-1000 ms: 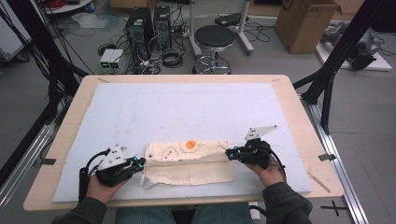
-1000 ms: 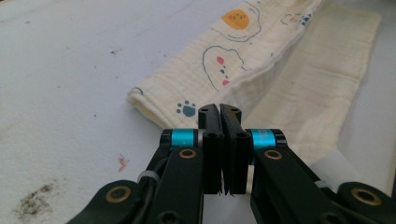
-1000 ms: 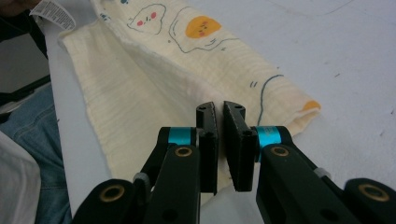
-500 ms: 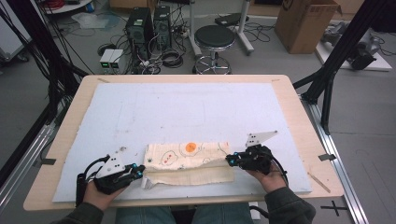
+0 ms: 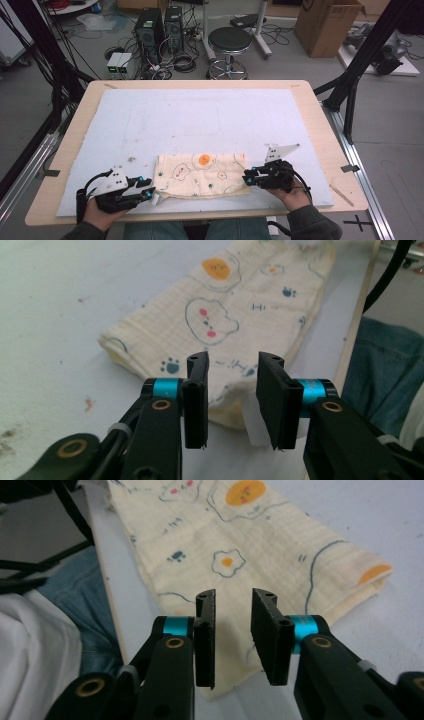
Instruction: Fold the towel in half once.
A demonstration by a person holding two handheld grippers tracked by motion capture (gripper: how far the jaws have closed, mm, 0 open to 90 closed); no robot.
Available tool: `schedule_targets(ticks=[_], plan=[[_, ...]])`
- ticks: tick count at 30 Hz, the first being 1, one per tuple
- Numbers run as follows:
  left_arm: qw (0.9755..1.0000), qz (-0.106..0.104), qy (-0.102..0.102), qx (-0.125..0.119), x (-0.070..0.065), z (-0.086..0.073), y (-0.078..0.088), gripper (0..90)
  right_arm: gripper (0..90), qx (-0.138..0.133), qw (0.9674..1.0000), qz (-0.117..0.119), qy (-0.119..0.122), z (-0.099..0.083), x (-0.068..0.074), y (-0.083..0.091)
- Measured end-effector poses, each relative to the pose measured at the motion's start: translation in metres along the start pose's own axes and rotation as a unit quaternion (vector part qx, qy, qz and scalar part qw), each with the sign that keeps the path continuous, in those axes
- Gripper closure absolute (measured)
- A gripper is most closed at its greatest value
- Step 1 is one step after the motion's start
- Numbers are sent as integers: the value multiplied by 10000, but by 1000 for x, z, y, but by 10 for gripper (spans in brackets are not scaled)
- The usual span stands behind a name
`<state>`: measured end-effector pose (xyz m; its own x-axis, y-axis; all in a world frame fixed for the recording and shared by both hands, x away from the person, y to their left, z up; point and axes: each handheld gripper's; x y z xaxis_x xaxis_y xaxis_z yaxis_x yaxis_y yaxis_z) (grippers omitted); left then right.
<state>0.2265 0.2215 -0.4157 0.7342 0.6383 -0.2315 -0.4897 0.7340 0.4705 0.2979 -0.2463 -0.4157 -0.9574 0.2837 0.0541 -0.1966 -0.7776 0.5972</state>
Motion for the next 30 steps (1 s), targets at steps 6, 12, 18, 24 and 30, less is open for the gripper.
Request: schedule_targets(ticks=[6,12,18,24,30], plan=[[9998,-1,128,-183,8,13,-5,651,695,-49,9999,71,118,8,2,-5],[9994,-1,163,311,10,9,-35,756,714,250,9991,260,242,7,4,-25],[9966,-76,-85,815,4,-2,-45,769,714,455,9975,334,425,1,7,-30],[9959,-54,-62,902,5,-9,-44,749,722,718,9956,273,530,-6,13,-29],[9957,-47,-113,923,4,-8,-43,720,716,721,9954,206,589,-9,15,-26]])
Point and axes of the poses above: each handheld gripper's, and its own axes: y roughly backward along the jaws, z roughly out of its top, x roughly to its left, and after that the axes turned 14 degrees about y, right-handed
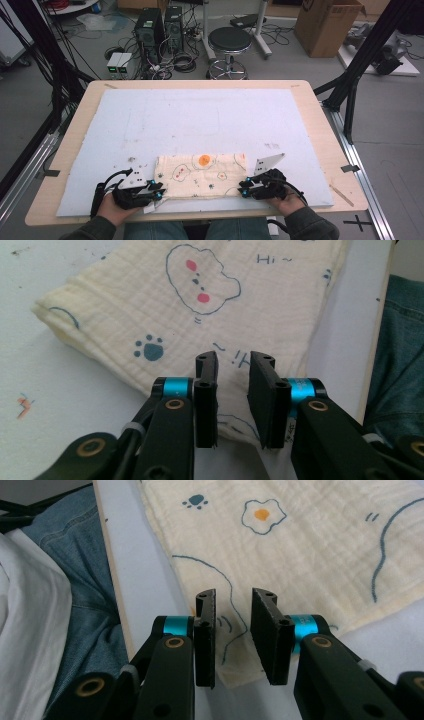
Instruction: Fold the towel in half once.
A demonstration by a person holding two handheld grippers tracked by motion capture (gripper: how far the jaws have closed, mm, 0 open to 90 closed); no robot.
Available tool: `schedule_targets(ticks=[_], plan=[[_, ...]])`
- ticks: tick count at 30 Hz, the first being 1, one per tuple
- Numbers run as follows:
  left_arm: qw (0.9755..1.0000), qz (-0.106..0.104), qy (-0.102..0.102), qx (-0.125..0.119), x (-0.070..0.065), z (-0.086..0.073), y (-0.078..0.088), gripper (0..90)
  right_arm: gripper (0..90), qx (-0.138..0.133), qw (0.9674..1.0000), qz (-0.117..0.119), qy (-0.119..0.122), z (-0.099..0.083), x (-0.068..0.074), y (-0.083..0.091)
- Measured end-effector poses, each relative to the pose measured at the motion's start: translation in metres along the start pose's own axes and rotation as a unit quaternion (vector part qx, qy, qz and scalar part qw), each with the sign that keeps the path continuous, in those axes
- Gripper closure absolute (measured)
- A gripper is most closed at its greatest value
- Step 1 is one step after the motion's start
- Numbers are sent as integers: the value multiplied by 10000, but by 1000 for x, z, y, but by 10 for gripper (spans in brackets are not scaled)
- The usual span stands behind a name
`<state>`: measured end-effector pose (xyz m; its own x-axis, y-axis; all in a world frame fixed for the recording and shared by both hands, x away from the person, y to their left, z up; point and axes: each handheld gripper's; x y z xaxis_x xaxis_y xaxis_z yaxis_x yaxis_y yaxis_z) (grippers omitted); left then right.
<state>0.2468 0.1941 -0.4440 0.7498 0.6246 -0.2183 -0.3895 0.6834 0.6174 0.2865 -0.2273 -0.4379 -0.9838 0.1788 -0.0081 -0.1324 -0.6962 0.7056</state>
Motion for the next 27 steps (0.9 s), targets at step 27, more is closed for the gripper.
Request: schedule_targets(ticks=[27], plan=[[9871,938,1173,-560,63,56,-26,525,666,-318,9924,-834,-848,26,-92,-6]])
Point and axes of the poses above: each handheld gripper's, and its own axes: y roughly backward along the jaws, z roughly out of its top, x roughly to its left, and after that the axes turned 14 degrees about y, right-handed
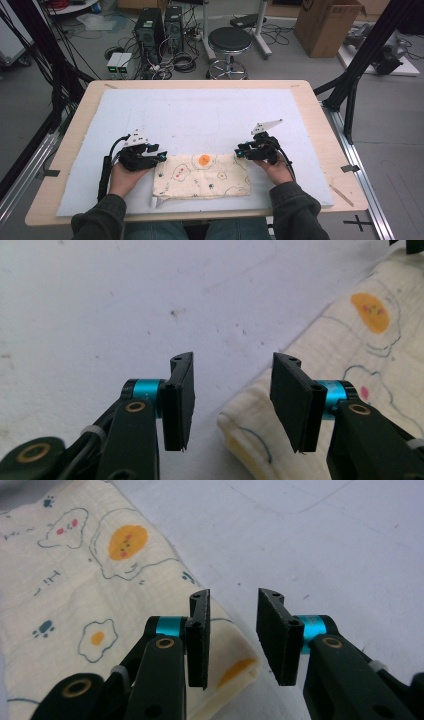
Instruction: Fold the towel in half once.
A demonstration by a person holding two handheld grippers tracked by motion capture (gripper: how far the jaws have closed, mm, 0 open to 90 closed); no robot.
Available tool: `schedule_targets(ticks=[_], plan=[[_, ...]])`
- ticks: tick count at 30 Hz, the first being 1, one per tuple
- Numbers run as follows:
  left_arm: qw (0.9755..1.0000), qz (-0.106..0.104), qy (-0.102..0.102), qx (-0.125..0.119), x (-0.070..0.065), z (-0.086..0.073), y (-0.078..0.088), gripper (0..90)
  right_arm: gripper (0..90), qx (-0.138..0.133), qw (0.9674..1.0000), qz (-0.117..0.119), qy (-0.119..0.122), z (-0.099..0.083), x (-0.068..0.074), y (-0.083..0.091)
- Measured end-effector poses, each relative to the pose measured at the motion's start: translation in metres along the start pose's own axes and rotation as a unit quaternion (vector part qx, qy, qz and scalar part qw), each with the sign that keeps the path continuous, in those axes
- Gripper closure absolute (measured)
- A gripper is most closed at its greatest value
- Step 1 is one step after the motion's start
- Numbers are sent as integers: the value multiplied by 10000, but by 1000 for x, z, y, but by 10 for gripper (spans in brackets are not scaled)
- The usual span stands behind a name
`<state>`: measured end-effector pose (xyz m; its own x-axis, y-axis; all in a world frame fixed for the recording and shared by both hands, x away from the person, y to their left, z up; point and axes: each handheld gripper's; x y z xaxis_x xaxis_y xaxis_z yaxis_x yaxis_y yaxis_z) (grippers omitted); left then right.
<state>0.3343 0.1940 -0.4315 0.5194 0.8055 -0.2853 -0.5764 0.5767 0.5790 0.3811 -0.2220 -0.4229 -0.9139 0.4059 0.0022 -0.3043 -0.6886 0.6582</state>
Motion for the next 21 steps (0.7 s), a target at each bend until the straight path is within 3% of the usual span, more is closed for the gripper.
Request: schedule_targets(ticks=[4,6,9,13,21], plan=[[9996,-40,42,271,3,-2,-6,550,666,-18,9995,266,-186,-5,-4,-4],[9993,-60,87,372,5,-3,-8,579,669,102,9994,279,-164,-7,-4,-7],[9988,-108,-24,480,4,-4,-11,667,705,176,9993,287,-151,-8,-5,-9],[9986,-162,-152,473,3,-6,-10,825,820,300,9991,284,-84,-9,-3,-11],[9994,-62,-182,281,2,-5,-4,855,866,298,9995,18,46,-7,-1,-4]])
Point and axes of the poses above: each handheld gripper's, and its own axes: y roughly backward along the jaws, z roughly out of its top, x roughly to its left, and after that the axes turned 14 degrees about y, right-handed
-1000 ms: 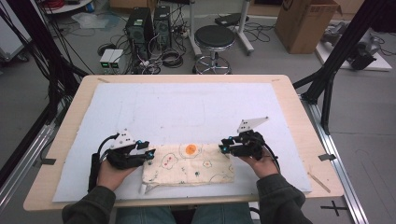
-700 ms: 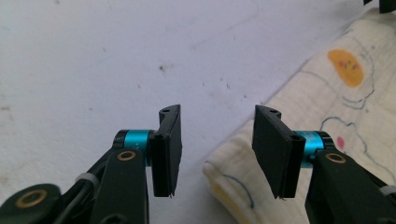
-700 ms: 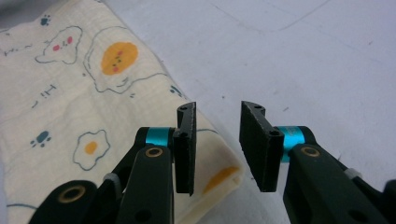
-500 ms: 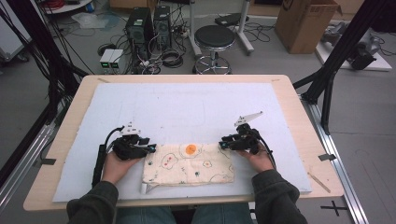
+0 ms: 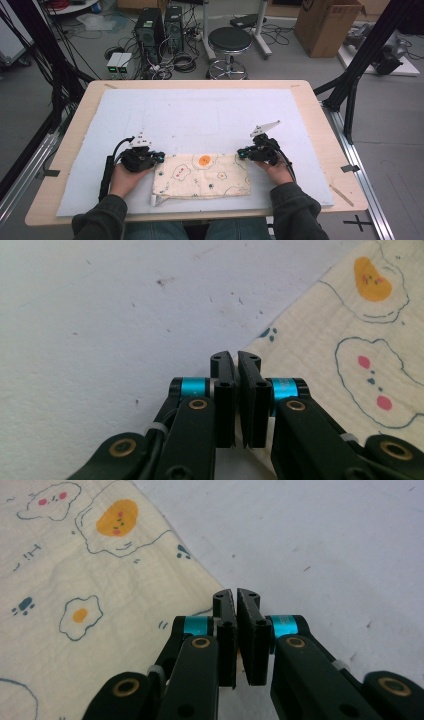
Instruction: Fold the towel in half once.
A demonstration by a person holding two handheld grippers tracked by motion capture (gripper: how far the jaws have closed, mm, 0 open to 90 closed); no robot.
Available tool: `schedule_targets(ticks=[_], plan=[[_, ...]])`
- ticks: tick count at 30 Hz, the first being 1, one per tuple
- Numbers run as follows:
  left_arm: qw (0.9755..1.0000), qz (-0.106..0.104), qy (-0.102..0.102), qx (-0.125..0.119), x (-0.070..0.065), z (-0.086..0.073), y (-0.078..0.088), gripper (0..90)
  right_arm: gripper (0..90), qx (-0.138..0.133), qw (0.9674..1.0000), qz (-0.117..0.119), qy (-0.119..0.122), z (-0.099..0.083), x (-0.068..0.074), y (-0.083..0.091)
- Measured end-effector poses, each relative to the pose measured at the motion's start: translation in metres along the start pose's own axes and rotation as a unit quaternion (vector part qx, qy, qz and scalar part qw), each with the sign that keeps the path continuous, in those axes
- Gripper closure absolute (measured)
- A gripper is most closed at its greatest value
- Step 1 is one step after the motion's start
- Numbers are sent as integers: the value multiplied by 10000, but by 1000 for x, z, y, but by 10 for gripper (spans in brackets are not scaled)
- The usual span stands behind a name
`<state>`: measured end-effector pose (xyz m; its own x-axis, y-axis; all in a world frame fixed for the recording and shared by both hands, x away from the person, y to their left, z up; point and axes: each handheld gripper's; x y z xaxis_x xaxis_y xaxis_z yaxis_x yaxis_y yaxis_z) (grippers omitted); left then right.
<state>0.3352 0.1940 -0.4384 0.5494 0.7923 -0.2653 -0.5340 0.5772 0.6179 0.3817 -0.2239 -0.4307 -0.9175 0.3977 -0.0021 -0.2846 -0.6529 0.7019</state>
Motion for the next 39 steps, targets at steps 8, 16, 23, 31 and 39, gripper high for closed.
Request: schedule_targets(ticks=[8,16,23,31,39], plan=[[9996,106,18,-260,2,2,5,858,867,-202,9997,-166,13,3,1,4],[9992,209,125,-307,8,4,0,858,868,-170,9995,-254,10,4,-4,-2],[9994,262,137,-193,10,3,-6,857,867,-99,9994,-323,-51,5,-11,-10],[9994,289,131,-106,9,2,-8,840,856,-72,9993,-349,-69,2,-12,-14],[9994,95,121,-294,8,3,0,714,724,-293,9988,-322,-211,1,-12,-9]])
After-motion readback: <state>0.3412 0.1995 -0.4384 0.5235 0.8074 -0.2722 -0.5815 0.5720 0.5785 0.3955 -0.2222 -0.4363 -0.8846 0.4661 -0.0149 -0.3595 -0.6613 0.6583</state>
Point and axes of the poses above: each handheld gripper's, and its own axes: y roughly backward along the jaws, z roughly out of its top, x roughly to its left, and after that the axes turned 14 degrees about y, right-handed
